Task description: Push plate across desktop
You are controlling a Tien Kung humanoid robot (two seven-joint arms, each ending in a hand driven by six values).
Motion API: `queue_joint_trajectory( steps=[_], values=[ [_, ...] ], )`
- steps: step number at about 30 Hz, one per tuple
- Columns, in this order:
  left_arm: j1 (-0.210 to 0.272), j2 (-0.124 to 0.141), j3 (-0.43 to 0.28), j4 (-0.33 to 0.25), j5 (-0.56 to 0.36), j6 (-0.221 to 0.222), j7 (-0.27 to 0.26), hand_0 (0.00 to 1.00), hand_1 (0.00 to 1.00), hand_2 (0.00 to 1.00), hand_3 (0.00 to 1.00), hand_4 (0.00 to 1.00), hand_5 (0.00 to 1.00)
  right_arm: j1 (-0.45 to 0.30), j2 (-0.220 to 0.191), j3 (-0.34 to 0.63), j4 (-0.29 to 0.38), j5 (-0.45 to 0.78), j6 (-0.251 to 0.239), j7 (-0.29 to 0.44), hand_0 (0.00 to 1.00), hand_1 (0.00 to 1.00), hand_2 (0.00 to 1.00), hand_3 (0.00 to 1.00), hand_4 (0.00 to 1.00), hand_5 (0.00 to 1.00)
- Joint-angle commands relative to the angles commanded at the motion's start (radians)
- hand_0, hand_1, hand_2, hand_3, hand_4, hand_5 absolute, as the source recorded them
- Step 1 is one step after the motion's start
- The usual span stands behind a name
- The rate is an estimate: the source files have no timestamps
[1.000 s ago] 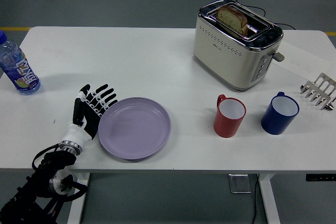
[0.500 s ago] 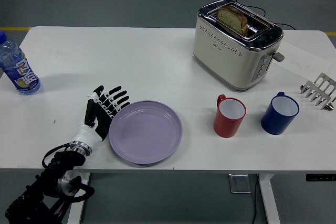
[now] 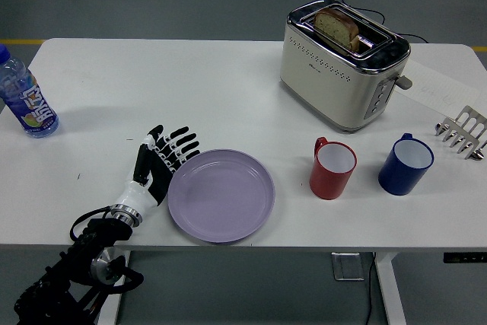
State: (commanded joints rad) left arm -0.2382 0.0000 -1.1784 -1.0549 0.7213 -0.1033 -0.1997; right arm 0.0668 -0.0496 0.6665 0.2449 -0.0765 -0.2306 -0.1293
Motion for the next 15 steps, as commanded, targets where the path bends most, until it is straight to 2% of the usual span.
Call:
queue_joint_trajectory(
  steps=[5,15],
  values=[
    [-0.007,0.000,-0.011,-0.001,0.005,0.002,-0.001,0.756,0.760,0.716,0.687,0.575,0.998,0.000,0.000,0.001,0.000,-0.001,0.000,0.000,0.590,0.526,0.613,0.610,0.340,0.544],
    [-0.007,0.000,-0.078,-0.010,0.021,0.020,0.004,0.756,0.755,0.715,0.687,0.574,0.998,0.000,0.000,0.003,0.000,-0.001,-0.002,-0.001,0.590,0.526,0.612,0.608,0.345,0.549]
  ],
)
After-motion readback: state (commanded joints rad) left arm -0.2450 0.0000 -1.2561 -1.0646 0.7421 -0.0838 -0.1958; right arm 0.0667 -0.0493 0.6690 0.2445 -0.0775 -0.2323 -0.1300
